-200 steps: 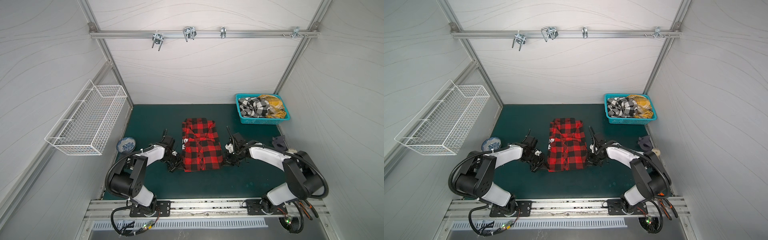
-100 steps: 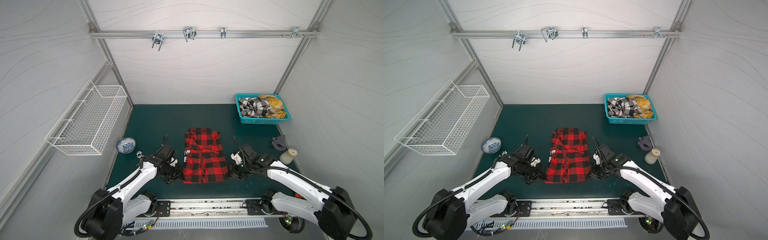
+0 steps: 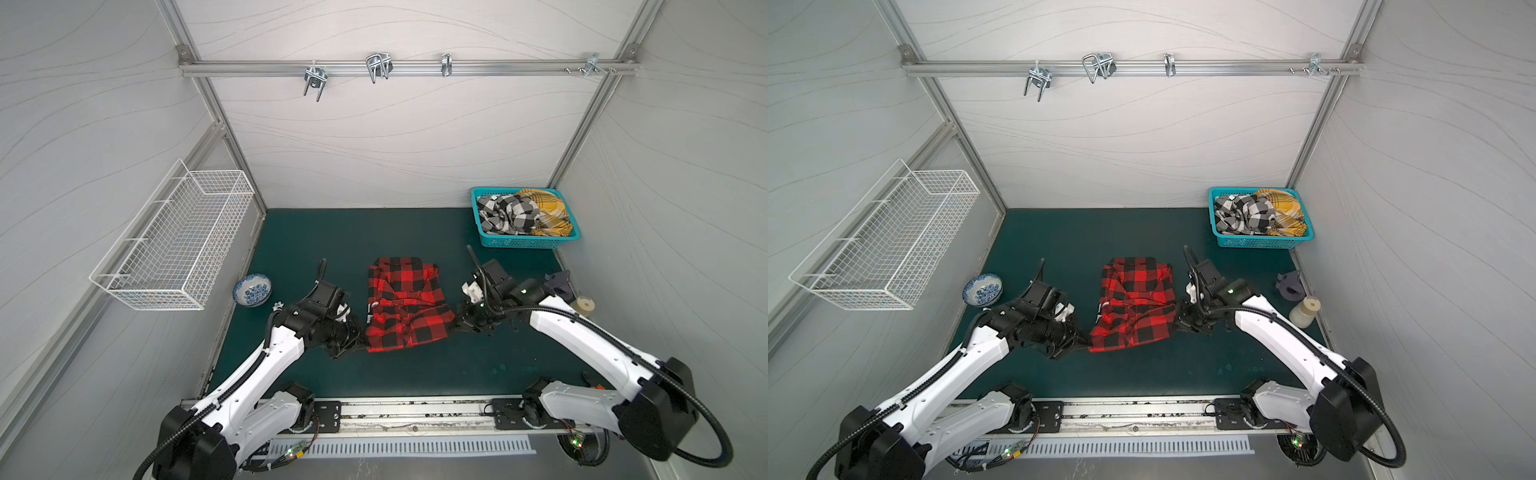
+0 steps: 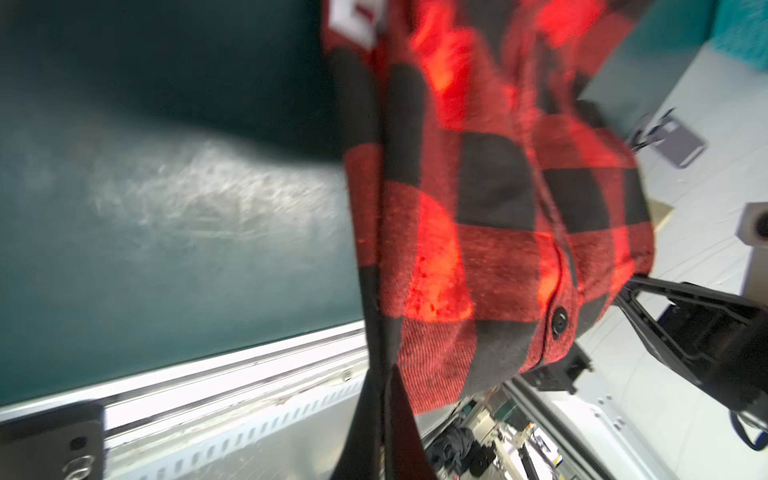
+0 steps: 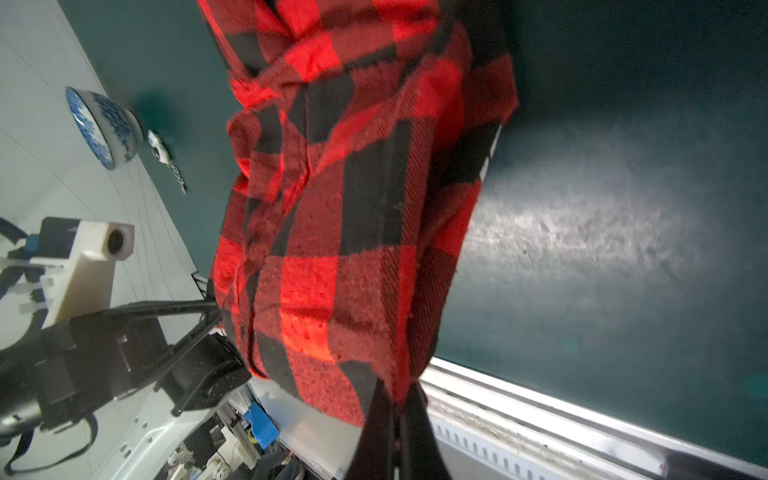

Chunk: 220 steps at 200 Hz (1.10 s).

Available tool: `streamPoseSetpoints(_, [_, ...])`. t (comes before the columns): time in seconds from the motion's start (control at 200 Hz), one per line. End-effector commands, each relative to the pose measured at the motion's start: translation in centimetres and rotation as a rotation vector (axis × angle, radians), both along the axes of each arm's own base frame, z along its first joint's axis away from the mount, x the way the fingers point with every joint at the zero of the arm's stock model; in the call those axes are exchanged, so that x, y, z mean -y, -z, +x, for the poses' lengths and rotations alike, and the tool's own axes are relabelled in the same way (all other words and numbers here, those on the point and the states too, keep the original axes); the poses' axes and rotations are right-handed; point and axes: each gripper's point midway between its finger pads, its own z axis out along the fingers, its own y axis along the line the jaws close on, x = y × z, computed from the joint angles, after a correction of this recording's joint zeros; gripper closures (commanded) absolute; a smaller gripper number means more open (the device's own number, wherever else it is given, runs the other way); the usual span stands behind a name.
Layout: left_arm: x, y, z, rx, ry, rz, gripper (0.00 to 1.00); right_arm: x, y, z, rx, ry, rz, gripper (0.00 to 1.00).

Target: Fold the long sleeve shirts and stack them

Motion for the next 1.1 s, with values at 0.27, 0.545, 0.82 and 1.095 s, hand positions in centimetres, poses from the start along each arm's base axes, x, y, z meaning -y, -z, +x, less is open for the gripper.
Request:
streamPoseSetpoints(0.27, [-2.8,-5.2,21.4,0.218,-0.218,0.095,1.0,-2.6,-5.2,18.0,0.069,0.078,0.123,0.93])
streamPoseSetpoints(0.545, [-6.7,-5.2,38.6,0.222,-0.3,0.21,0.5,-4.6,-7.5,32.9,0.225,0.027,0.275,0.18])
streamPoseSetpoints(0.82, [0.6,-5.1,32.7,0.287,-0.076,0.227,0.54,-4.7,-4.3,26.9,0.3,-0.085,0.214,0.31])
streamPoseSetpoints(1.095, [3.5,4.3,30.6,0.12,0.069,0.262,0.63,-6.0,4.2,25.2,0.158,-0.144,0.139,0.76])
